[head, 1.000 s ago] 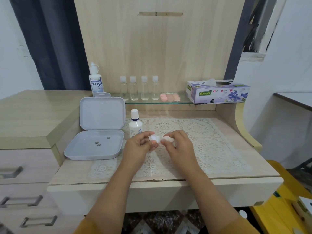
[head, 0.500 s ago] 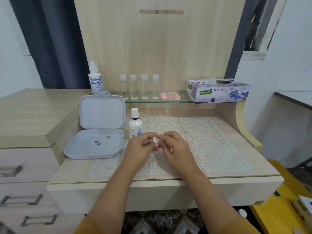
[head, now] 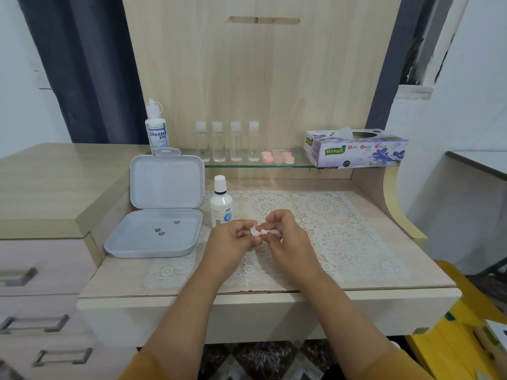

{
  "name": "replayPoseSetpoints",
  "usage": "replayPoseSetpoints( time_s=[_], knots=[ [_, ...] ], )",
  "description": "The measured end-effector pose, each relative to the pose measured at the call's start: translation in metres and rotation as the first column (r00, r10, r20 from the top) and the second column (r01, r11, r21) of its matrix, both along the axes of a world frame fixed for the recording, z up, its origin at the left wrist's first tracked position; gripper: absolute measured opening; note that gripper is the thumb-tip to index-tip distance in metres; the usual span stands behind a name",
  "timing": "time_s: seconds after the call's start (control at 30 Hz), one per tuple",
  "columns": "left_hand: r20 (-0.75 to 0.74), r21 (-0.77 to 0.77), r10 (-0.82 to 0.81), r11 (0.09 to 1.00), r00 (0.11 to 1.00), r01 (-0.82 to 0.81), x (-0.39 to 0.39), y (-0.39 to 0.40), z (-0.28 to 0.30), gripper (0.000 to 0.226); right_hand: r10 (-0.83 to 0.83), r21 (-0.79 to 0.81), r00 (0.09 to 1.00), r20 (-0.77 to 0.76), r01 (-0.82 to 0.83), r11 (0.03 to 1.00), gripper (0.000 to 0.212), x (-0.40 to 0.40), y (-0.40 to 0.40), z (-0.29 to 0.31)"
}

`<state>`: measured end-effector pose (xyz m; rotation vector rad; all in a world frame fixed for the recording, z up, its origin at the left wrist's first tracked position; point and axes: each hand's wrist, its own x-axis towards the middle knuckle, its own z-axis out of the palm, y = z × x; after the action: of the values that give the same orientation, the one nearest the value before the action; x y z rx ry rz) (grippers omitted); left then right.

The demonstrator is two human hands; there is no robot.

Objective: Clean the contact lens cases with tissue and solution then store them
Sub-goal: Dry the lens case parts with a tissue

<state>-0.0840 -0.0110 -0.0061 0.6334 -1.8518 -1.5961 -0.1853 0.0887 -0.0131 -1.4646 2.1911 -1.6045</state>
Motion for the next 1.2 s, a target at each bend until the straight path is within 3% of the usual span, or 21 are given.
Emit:
replayPoseSetpoints(
  time_s=[0.3,0.4,0.5,0.57,0.73,0.93,1.2],
  knots=[
    [0.038,-0.067,-0.008,0.998,0.999,0.010,-0.001,0.001,-0.002,0.034,0.083,0.035,0.993,0.089,-0.086,0.996,0.021,-0.003,0.000,0.002],
    [-0.017,-0.010,0.030,1.000,0.999,-0.030,-0.001,0.000,0.001,0.034,0.086,-0.117,0.960,0.266,-0.057,0.991,0.025,-0.001,0.003,0.006],
    [-0.072,0.043,0.064,0.997,0.995,-0.061,0.000,0.000,0.005,0.030,-0.052,-0.289,0.933,0.357,0.163,0.943,0.027,-0.004,0.005,0.006],
    [-0.061,0.021,0.041,0.999,0.997,-0.039,0.001,0.000,0.006,0.028,-0.128,-0.277,0.939,0.320,0.222,0.935,0.027,-0.005,0.005,0.006],
    [-0.076,0.041,0.011,0.999,0.997,-0.008,0.004,-0.001,0.006,0.023,-0.002,0.024,0.999,-0.038,0.003,1.000,0.040,0.003,0.003,0.001],
    [-0.043,0.056,-0.055,0.997,0.998,0.057,0.006,-0.002,0.004,0.021,0.042,0.078,0.998,-0.055,-0.038,0.996,0.054,0.004,0.006,0.004],
    [-0.076,0.080,-0.088,0.992,0.993,0.094,0.005,-0.002,0.003,0.015,-0.064,0.034,0.997,-0.043,0.065,0.997,0.025,0.005,0.003,0.001]
  ],
)
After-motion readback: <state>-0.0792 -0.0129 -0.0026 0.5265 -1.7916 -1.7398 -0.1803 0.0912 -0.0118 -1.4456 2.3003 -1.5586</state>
